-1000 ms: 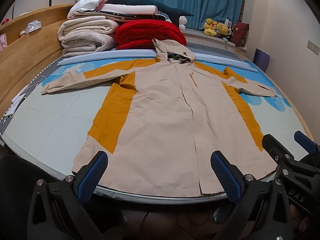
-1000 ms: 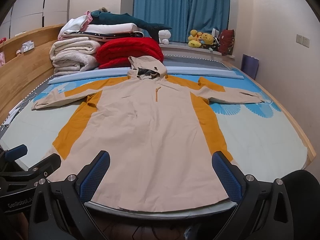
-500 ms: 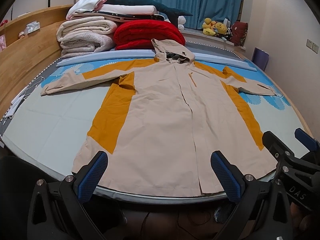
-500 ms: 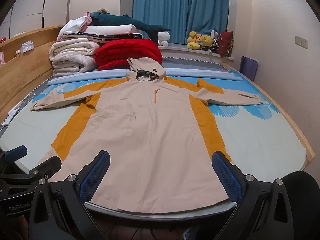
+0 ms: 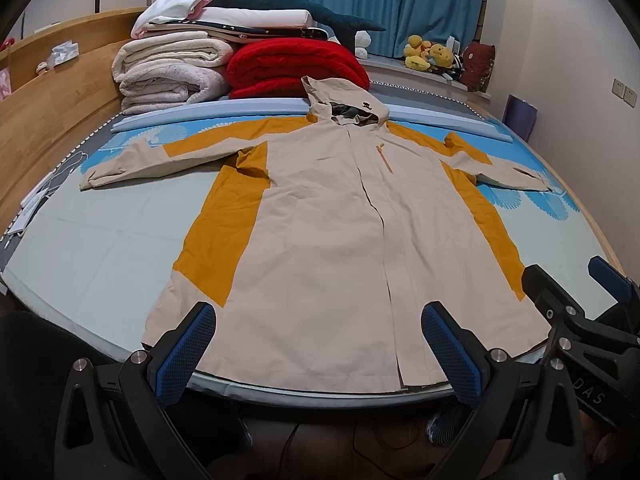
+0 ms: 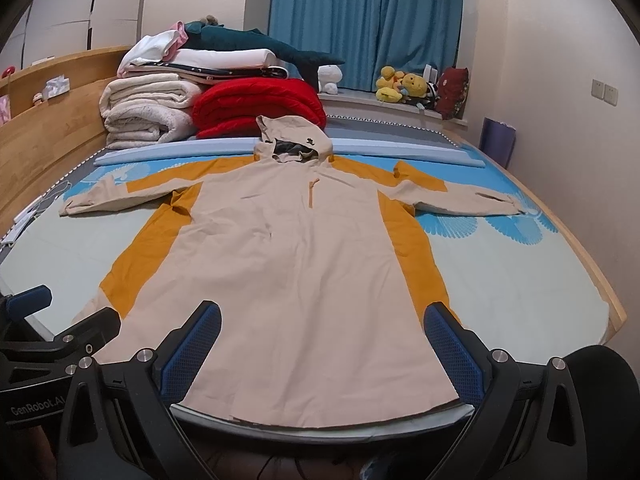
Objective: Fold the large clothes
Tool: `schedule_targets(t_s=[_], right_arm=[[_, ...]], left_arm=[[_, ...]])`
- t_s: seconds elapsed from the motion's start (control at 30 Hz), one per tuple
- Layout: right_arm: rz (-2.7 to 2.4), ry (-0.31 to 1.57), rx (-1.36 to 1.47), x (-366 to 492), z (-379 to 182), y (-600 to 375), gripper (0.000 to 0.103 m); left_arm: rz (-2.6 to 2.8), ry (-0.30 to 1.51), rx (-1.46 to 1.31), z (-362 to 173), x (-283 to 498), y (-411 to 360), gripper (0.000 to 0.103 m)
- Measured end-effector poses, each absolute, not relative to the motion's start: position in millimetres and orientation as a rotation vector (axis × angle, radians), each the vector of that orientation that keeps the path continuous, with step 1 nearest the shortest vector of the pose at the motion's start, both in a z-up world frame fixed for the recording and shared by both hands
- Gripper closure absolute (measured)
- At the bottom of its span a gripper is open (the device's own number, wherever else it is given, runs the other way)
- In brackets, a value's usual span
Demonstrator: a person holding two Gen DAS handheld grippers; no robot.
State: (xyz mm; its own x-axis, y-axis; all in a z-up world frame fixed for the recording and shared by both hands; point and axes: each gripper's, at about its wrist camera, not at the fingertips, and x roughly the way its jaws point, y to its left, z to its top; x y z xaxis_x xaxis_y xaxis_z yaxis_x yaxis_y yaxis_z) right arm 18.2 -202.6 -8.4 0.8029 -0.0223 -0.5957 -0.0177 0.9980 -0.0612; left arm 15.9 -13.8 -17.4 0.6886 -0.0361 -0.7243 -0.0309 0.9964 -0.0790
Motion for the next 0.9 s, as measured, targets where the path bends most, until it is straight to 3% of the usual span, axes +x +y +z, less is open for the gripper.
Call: schedule_targets(t_s=[0.9], right_arm=[[-0.011, 0.653, -0.047, 32, -7, -205, 0.002]], left_arm=[[-0.015, 0.805, -0.109, -17, 20, -10, 0.001]])
